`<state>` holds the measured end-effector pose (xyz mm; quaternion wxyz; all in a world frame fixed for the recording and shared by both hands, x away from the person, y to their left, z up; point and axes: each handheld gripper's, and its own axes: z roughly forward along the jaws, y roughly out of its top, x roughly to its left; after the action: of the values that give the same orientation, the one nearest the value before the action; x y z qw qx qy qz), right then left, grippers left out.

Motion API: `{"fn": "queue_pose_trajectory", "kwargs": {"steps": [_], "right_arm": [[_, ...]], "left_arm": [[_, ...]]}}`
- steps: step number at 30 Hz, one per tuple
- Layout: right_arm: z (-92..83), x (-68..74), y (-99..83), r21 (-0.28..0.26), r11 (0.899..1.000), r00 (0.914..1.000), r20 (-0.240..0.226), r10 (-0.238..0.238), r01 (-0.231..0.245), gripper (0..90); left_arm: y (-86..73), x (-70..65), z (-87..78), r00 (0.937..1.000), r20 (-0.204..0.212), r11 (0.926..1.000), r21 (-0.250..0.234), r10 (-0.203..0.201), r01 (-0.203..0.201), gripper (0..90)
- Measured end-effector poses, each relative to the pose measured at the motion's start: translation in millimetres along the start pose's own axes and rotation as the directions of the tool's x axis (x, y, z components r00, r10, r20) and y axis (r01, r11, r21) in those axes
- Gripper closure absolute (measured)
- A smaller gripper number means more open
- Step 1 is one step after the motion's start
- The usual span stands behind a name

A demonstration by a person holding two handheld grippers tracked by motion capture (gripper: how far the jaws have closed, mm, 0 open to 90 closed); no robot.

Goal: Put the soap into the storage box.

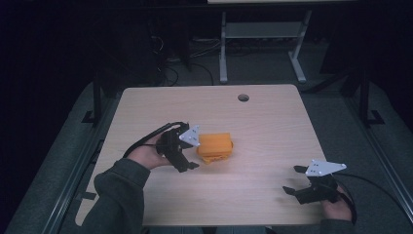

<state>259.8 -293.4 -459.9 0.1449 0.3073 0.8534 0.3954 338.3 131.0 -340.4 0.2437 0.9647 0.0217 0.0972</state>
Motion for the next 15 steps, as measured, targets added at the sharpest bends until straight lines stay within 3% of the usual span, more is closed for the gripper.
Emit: {"fn": "queue_pose_trajectory", "kwargs": {"steps": [5,15], "right_arm": [[0.0,0.0,-0.2,0.003,1.0,1.0,0.003,0.003,-0.003,13.7],[2.7,0.2,-1.0,0.018,1.0,1.0,0.004,0.007,-0.007,13.7]], "left_arm": [[-6.9,-5.4,-2.6,1.0,-0.002,0.9997,-0.025,-0.004,0.004,18.4],[-23.4,-11.9,-2.2,0.9996,-0.011,0.9993,-0.027,-0.025,0.024,18.6]]}}
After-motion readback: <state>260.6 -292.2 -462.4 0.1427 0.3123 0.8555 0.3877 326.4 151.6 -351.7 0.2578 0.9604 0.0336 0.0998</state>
